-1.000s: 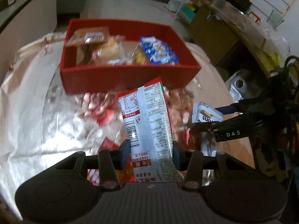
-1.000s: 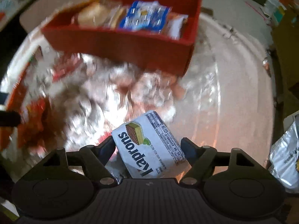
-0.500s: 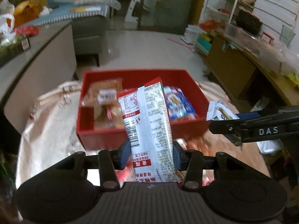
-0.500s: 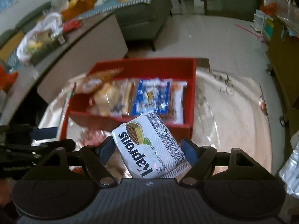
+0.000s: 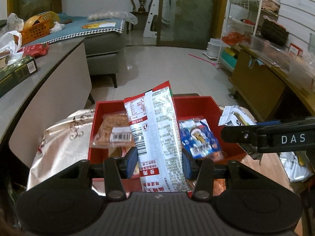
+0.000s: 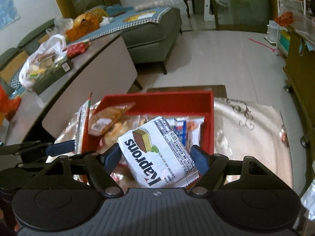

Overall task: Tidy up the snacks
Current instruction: 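Carry the white-red packet and Kaprons wafer with both tools over the red box, then lower both packets into the red box and open both tools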

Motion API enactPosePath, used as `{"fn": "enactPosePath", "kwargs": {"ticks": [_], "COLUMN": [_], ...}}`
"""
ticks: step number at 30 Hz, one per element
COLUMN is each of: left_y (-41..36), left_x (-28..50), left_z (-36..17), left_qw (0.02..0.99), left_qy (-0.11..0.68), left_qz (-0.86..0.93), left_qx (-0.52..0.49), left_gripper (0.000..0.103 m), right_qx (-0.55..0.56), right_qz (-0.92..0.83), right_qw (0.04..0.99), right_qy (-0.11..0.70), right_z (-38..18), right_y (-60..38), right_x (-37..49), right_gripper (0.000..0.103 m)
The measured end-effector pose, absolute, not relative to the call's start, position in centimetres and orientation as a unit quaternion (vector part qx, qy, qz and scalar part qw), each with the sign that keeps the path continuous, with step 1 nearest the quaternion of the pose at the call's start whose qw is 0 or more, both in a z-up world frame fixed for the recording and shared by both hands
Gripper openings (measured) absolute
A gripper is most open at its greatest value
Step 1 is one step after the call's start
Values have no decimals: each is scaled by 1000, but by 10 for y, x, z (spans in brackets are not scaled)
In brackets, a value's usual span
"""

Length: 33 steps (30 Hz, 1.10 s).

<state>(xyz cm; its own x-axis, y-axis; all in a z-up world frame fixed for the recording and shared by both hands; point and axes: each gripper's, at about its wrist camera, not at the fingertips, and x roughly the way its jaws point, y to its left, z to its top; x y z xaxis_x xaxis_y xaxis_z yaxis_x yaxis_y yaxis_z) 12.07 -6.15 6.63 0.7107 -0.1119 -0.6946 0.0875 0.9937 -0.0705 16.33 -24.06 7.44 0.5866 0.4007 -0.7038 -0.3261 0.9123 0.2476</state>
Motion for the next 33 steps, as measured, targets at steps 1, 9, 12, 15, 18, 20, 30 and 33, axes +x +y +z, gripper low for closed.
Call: {"fn": "enactPosePath", "kwargs": {"ticks": [1,9,12,15,18,20,30,33], "left_y": [-62,-67,-68,-67,-68,-71,-75,-76], "left_x": [125,156,166,174,178,181,189,192], "left_z": [65,52,46,42,37,35,28,24], "left_qw": [925,924,923,923,921,921,919,917], "left_qy": [376,382,384,384,388,390,393,398], "left_qz": [-51,-31,-24,-19,-20,-23,-21,-18], "left_qx": [-15,-6,-6,-4,-5,-1,11,15], "left_gripper": [40,40,40,40,40,40,40,41], "right_qx": [47,40,41,40,41,41,42,41], "right_qz": [202,189,187,186,184,181,171,170], "right_qw": [890,888,887,886,885,884,882,879], "right_qy": [406,416,420,423,426,429,437,443], "right_z": [74,57,51,46,43,40,32,28], "right_y": [-240,-231,-227,-223,-222,-221,-219,-217], "right_x": [167,197,206,213,218,220,229,232], "right_gripper": [82,82,82,82,82,82,82,82]}}
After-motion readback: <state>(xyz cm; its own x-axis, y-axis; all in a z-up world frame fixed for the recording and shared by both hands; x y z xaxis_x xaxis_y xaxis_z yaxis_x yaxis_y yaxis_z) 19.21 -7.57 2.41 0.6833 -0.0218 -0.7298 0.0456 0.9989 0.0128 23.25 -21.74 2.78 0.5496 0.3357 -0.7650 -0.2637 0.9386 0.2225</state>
